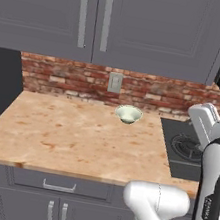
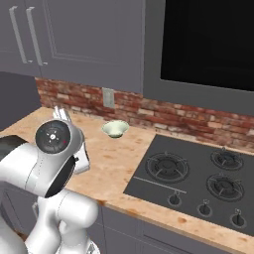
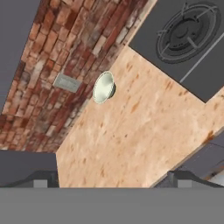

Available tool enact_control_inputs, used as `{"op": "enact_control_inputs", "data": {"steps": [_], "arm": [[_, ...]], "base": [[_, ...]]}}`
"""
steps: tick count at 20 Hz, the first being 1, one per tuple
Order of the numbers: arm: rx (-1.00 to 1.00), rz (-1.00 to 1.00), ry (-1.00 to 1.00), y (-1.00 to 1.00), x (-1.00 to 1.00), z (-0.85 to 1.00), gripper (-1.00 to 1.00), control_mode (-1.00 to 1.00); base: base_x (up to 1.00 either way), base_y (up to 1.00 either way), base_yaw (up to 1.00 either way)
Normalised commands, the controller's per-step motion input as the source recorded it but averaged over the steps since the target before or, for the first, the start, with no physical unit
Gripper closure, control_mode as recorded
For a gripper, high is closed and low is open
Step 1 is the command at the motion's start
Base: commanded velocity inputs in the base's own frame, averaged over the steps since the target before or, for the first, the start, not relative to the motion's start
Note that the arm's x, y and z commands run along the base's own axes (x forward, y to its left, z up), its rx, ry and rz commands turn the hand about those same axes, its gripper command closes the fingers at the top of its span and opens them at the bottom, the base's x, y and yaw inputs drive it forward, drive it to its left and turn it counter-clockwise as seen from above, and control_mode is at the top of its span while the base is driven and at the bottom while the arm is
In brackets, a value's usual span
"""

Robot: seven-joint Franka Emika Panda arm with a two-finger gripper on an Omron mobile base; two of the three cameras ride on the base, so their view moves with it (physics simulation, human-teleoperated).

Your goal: Pick up the bowls on the counter and stack them on top of one another in the open cabinet. Place the smaller bowl on top of the larger bowl.

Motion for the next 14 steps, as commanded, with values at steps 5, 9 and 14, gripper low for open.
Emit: {"op": "enact_control_inputs", "data": {"steps": [5, 9, 14], "arm": [[-0.06, 0.02, -0.16, 0.09, 0.11, -0.42, -1.00, -1.00], [-0.02, 0.02, -0.13, 0.04, 0.18, -0.43, -1.00, -1.00], [0.05, 0.01, -0.06, 0.02, 0.29, -0.34, -1.00, -1.00]], "base": [[0.00, 0.00, 0.00], [0.00, 0.00, 0.00], [0.00, 0.00, 0.00]]}}
